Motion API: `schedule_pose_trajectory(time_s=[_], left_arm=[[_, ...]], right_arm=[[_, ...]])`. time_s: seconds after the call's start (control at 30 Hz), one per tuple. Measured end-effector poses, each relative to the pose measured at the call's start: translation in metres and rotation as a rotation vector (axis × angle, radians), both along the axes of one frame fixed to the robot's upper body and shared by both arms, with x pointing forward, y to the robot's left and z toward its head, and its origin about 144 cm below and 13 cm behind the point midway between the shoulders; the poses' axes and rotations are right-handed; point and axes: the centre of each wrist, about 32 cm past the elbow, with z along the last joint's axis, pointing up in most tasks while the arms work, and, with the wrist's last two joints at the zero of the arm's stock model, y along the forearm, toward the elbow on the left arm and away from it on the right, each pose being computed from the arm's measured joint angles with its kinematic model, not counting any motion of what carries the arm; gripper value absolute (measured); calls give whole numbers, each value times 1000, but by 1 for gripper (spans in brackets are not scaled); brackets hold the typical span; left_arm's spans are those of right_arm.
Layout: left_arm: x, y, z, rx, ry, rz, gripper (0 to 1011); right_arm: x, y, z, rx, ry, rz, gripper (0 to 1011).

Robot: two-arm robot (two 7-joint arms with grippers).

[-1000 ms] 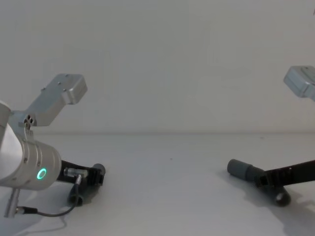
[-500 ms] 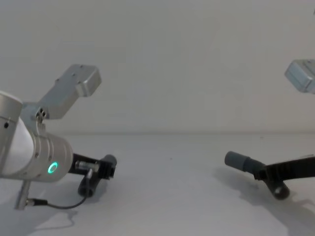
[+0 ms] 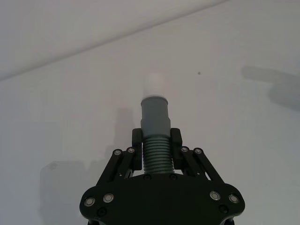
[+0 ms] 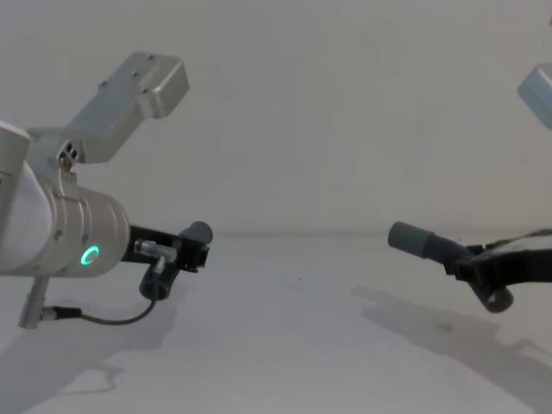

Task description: Use both hands to pick up one end of the pipe from the table, align the ends, and insert them.

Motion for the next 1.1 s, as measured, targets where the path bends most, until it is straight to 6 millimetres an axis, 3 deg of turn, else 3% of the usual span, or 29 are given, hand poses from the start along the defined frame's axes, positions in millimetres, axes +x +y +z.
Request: schedule_pose_trajectory(time_s=[0.7, 1.1], left_arm=[[-3, 31, 11, 59, 17, -204, 340], [6, 50, 13, 110, 20, -386, 340]], right_arm=[[6, -64, 1, -187, -143, 325, 283], [13, -79, 0, -243, -135, 476, 283]])
